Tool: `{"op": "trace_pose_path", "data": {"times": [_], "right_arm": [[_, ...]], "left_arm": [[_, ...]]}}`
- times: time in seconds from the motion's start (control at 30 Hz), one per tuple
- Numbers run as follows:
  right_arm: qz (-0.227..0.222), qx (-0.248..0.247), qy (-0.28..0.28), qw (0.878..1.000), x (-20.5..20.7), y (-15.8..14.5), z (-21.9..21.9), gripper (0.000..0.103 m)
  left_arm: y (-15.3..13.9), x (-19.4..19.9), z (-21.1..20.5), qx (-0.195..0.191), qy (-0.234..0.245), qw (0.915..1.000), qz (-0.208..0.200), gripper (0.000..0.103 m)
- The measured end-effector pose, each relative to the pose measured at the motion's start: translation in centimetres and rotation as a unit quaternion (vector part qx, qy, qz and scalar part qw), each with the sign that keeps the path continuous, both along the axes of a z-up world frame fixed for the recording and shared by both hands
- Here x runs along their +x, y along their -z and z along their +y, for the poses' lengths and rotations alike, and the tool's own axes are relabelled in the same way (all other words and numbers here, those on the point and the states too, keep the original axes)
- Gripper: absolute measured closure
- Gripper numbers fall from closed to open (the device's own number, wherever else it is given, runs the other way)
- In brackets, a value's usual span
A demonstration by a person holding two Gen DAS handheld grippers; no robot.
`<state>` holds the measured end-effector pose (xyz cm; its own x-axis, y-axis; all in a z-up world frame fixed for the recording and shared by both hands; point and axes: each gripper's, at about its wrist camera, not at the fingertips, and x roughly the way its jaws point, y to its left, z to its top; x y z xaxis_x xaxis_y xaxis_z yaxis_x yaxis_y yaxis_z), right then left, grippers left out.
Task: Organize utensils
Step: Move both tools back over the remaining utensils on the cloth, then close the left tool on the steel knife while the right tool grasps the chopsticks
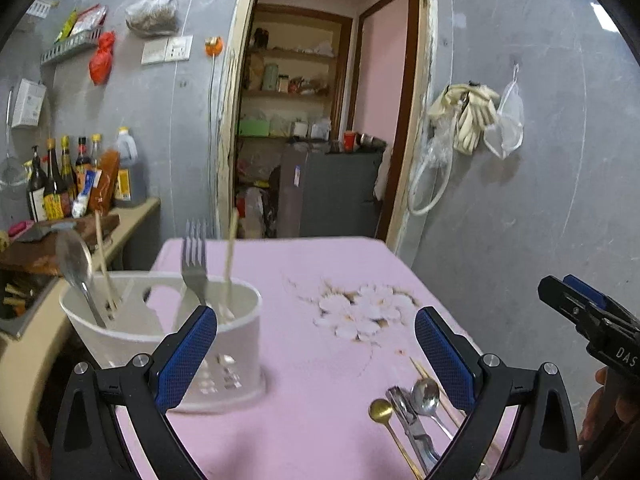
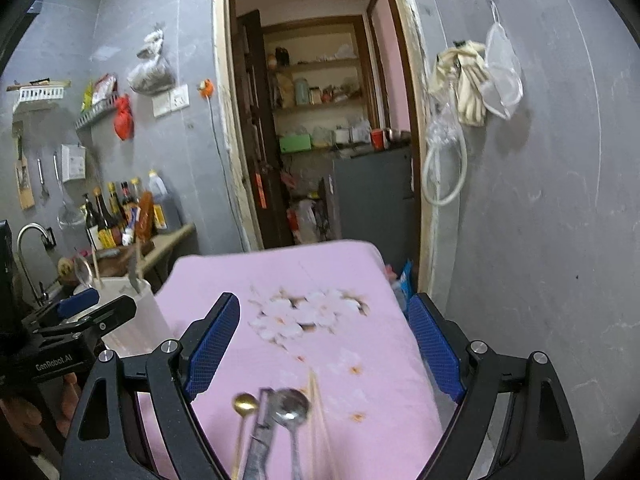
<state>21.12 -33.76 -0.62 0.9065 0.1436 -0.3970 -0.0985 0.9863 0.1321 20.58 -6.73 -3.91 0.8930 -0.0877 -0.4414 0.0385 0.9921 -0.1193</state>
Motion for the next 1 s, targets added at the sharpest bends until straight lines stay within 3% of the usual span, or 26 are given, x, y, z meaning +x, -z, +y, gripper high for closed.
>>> {"op": "trace_pose_path", "data": {"times": [0.3, 0.53, 0.63, 0.7, 0.83, 1.0], "right_arm": [[0.055, 0.011, -0.029, 0.998, 2.8, 6.1, -2.4, 0.02], [0.099, 0.019, -0.055, 0.993, 5.2, 10.1, -2.8, 0.021], [0.114, 0.023, -0.069, 0.991, 6.0, 11.3, -2.5, 0.023], [0.123, 0.023, -0.08, 0.989, 6.4, 11.9, -2.1, 0.038], [0.147, 0.021, -0.102, 0.984, 7.2, 13.1, -1.2, 0.047], [0.172, 0.015, -0.126, 0.977, 7.8, 14.0, -0.1, 0.066]], "left_arm": [[4.9, 1.5, -2.5, 0.004, -0.028, 0.9983, 0.05, 0.003], [7.3, 2.9, -3.7, 0.009, -0.009, 0.9956, 0.093, 0.005], [8.2, 3.7, -4.3, 0.012, 0.011, 0.9931, 0.116, 0.021], [8.8, 4.2, -4.6, 0.012, 0.025, 0.9907, 0.133, 0.028], [9.7, 5.0, -4.9, 0.005, 0.047, 0.9859, 0.161, 0.041], [10.6, 5.7, -5.0, -0.008, 0.066, 0.9804, 0.186, 0.061]]}}
